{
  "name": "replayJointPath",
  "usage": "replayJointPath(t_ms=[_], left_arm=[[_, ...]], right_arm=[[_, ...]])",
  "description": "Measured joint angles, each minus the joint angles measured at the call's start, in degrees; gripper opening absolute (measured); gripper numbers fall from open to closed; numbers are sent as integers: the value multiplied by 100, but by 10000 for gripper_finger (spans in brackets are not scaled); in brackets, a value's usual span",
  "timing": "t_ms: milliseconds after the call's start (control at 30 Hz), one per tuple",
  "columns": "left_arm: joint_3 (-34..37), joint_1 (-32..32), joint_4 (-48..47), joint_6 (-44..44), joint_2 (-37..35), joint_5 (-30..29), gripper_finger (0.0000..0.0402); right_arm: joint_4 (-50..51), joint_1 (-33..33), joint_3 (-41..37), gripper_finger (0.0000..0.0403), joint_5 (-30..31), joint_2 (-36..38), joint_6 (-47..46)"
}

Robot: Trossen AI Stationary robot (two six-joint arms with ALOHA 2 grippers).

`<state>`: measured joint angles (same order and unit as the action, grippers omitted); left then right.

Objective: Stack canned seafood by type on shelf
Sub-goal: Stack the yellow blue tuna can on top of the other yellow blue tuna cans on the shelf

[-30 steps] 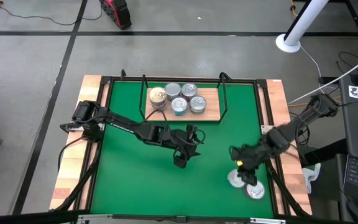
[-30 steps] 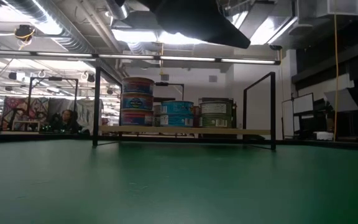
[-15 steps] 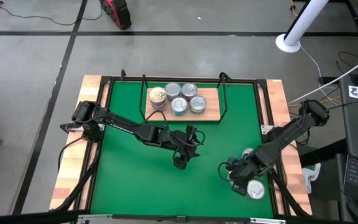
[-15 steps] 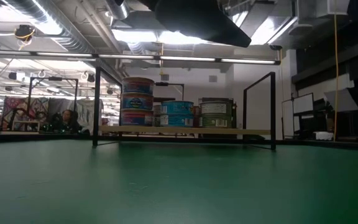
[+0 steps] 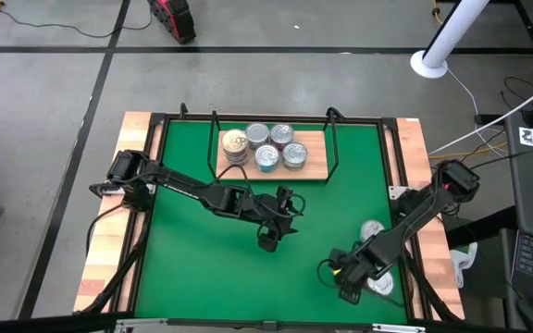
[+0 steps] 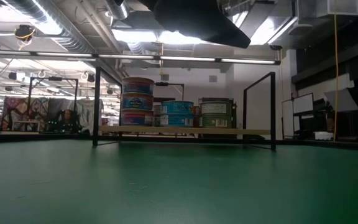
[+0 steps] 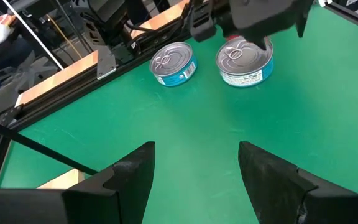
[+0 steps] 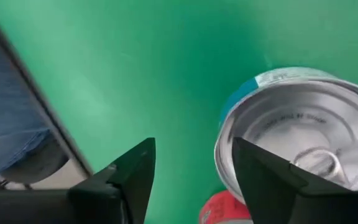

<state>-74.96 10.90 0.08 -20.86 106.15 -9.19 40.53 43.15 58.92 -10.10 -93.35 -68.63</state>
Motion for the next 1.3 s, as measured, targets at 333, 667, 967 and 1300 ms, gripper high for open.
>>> replayJointPath(t_ms=[333,667,967,1300], left_arm=[[-2,0,-119,135,0,0,227],[-2,0,-117,98,0,0,227],[-2,0,-114,98,0,0,227],[-2,0,-111,98,0,0,227]], right_arm=[[-13,3,28,182,186,-305,-15],[209,1,19,159,1266,-325,-11],[890,-8,-10,142,2375,-351,12],[1199,-18,-119,102,2504,-341,13]])
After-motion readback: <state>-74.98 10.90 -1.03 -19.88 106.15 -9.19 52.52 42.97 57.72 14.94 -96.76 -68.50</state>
